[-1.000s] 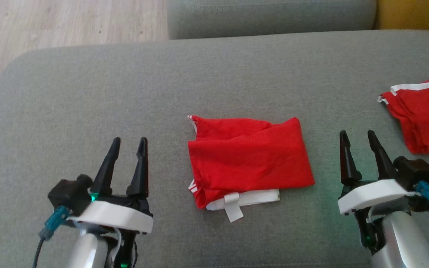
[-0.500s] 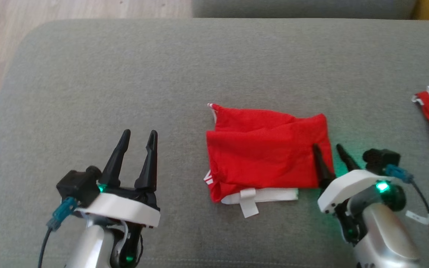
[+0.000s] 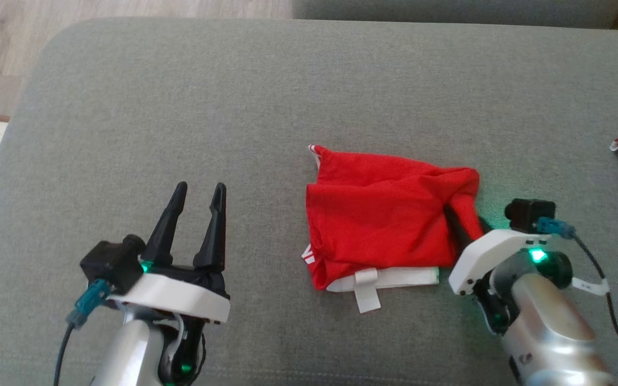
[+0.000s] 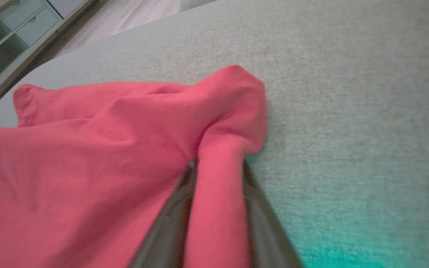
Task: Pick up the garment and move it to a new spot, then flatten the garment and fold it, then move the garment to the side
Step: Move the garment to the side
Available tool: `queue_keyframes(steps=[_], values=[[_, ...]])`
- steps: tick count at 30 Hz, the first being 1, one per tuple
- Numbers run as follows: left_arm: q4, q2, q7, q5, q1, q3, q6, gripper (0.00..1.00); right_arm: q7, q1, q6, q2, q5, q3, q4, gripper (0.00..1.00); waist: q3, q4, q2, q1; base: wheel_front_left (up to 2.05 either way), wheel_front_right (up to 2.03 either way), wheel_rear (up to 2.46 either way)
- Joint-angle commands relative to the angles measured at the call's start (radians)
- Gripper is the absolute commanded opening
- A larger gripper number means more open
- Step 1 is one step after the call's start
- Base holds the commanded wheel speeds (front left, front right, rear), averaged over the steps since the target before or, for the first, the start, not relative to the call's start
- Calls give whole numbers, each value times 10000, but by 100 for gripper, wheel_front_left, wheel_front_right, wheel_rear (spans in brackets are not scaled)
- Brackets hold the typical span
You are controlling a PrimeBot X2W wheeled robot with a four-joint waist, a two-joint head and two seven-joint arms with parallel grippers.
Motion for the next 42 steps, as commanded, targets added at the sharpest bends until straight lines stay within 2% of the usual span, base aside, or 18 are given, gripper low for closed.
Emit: queue_keyframes(steps=[1, 7, 10, 15, 21, 25, 32, 37, 41, 42], values=[[-289, 24, -122, 9, -358, 337, -10, 100, 36, 48, -9, 204, -7, 455, 242, 0, -42, -93, -1, 0, 0, 0, 0], [-302, 24, -122, 55, -252, 416, -27, 100, -706, -508, -9, 179, -1271, 288, 583, 0, -221, -595, -1, 0, 0, 0, 0], [-335, 24, -122, 59, -205, 441, -41, 100, -940, -758, -9, -114, -2077, 92, 454, 0, -294, -919, -1, 0, 0, 0, 0], [-409, 24, -122, 71, -204, 444, -49, 100, -897, -1143, -9, -1365, -3205, 46, -394, 0, -254, -1529, -1, 0, 0, 0, 0], [-491, 24, -122, 109, -426, 416, -69, 100, -333, -1600, -9, -3062, -3399, 94, -1362, 0, 185, -1884, -1, 0, 0, 0, 0], [-463, 24, -122, 144, -628, 359, -124, 100, 64, -1890, -9, -4119, -3458, -78, -1651, 0, 548, -1909, -1, 0, 0, 0, 0], [-401, 24, -122, 176, -976, 323, -224, 100, 596, -2189, -9, -5455, -3993, -1028, -1583, 0, 1127, -1684, -1, 0, 0, 0, 0], [-387, 24, -122, 167, -1152, 354, -269, 100, 726, -2308, -9, -5864, -4410, -2036, -1367, 0, 1471, -1504, -1, 0, 0, 0, 0], [-377, 24, -122, 138, -1288, 343, -305, 100, 846, -2374, -9, -5773, -4948, -3076, -1275, 0, 1720, -1402, -1, 0, 0, 0, 0], [-377, 24, -122, 138, -1288, 343, -305, 100, 846, -2374, -9, -5773, -4948, -3076, -1275, 0, 1720, -1402, -1, 0, 0, 0, 0]])
